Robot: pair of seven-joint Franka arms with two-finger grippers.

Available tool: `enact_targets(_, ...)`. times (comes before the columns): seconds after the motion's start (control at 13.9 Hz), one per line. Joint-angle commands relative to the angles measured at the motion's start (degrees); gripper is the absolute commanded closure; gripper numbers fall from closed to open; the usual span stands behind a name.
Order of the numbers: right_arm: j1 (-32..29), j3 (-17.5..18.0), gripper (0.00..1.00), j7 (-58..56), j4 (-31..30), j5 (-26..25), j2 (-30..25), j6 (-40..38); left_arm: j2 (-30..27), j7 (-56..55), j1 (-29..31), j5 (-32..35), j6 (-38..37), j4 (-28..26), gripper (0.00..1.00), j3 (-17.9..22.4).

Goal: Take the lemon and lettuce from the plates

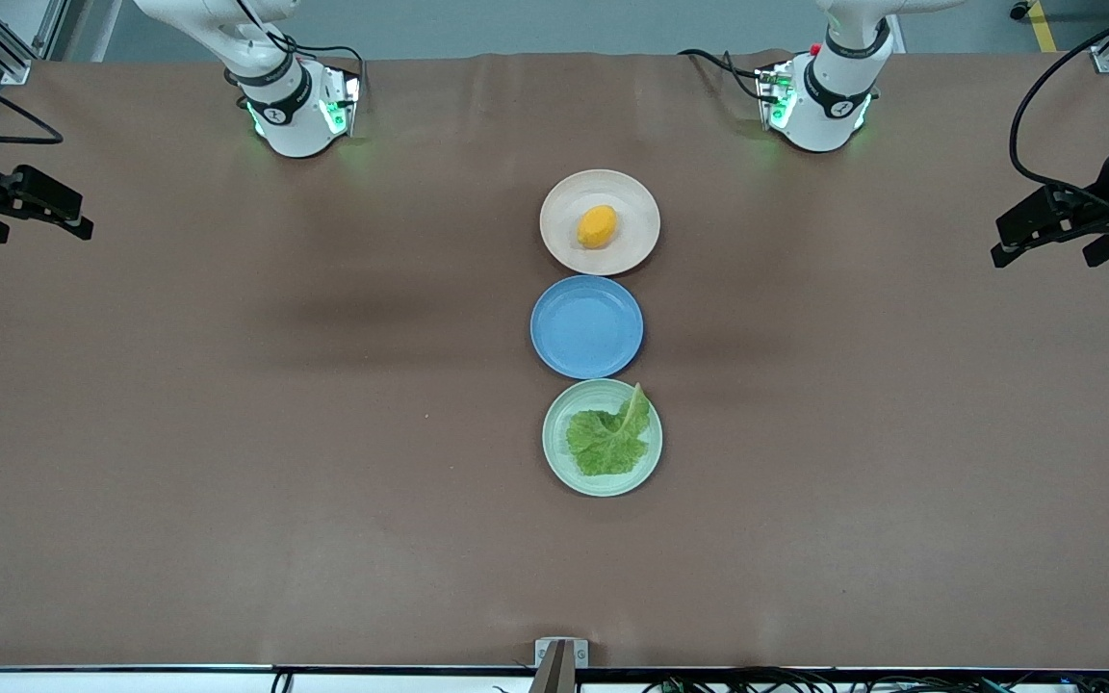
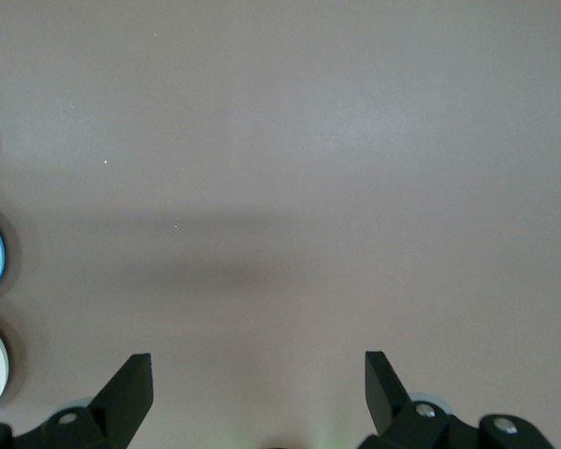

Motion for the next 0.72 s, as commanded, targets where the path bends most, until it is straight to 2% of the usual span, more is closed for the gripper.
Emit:
enact_targets(0.0,-0.1,0.0,0.0,-0.5,-1.9,0.9,-1.8,0.8,0.0,0.2,0.1,0.7,0.1,0.5,0.0,-0.4)
enact_targets(0.43,-0.2,-0.1,0.0,-0.6,-3.1,0.7,-2.6,0.9,2.5,-1.0,-0.5,-0.2,0.5,0.4,0.0,-0.6)
enact_targets(0.65,-0.2,0.0,0.0,-0.7,-3.3,0.2,-2.8,0.9,5.9,-6.3,-2.7,-5.8,0.5,0.3,0.0,-1.1)
